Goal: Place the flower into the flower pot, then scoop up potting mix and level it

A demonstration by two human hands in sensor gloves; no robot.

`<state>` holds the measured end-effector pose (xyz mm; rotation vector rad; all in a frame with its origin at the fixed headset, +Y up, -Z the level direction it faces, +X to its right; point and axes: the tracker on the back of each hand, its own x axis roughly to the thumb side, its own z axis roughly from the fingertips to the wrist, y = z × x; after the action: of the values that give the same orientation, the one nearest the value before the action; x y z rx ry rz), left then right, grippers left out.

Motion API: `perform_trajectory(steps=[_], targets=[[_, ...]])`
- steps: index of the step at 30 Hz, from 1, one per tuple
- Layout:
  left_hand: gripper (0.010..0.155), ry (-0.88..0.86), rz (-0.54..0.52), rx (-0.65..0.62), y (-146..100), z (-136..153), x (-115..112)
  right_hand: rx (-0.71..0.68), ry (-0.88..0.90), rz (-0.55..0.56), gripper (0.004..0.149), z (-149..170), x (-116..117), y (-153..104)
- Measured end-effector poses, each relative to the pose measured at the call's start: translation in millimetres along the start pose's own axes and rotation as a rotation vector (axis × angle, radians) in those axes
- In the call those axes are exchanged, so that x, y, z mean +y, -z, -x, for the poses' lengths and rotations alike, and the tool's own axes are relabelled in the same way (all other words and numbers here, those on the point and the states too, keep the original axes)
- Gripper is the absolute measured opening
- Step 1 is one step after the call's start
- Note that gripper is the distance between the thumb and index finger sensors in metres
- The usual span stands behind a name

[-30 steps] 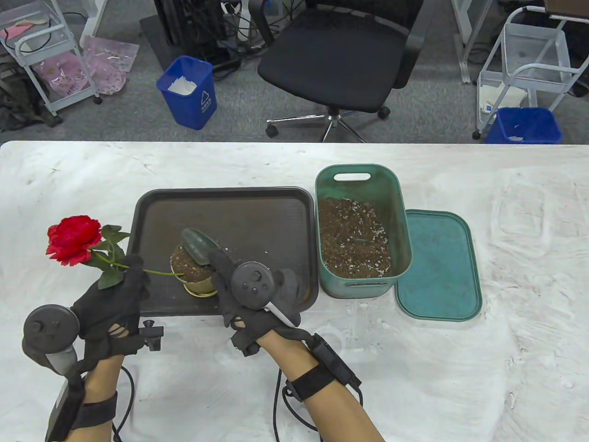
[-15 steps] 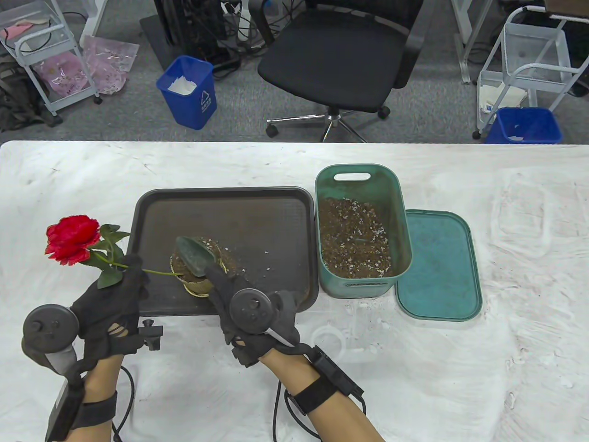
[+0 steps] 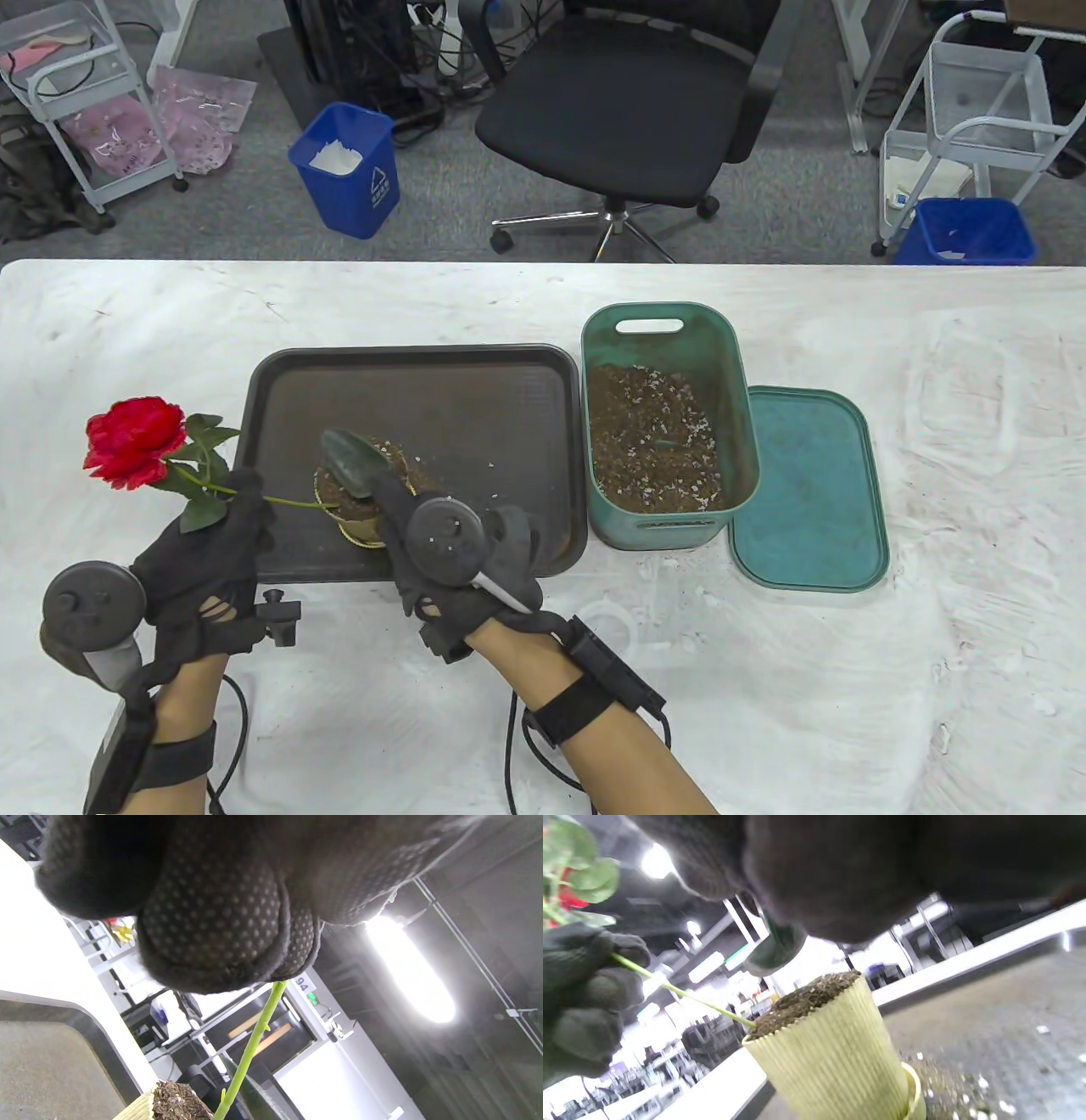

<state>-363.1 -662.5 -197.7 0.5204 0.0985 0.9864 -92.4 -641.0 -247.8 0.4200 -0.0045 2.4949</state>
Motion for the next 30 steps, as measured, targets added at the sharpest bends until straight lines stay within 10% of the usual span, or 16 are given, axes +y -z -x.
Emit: perform_trajectory(steps=[30], targets=[[0.041, -0.004, 0.001, 0.003, 0.5, 0.4, 0.1, 0.051, -0.048, -0.029, 0.052, 7.1, -0.1, 10.4]])
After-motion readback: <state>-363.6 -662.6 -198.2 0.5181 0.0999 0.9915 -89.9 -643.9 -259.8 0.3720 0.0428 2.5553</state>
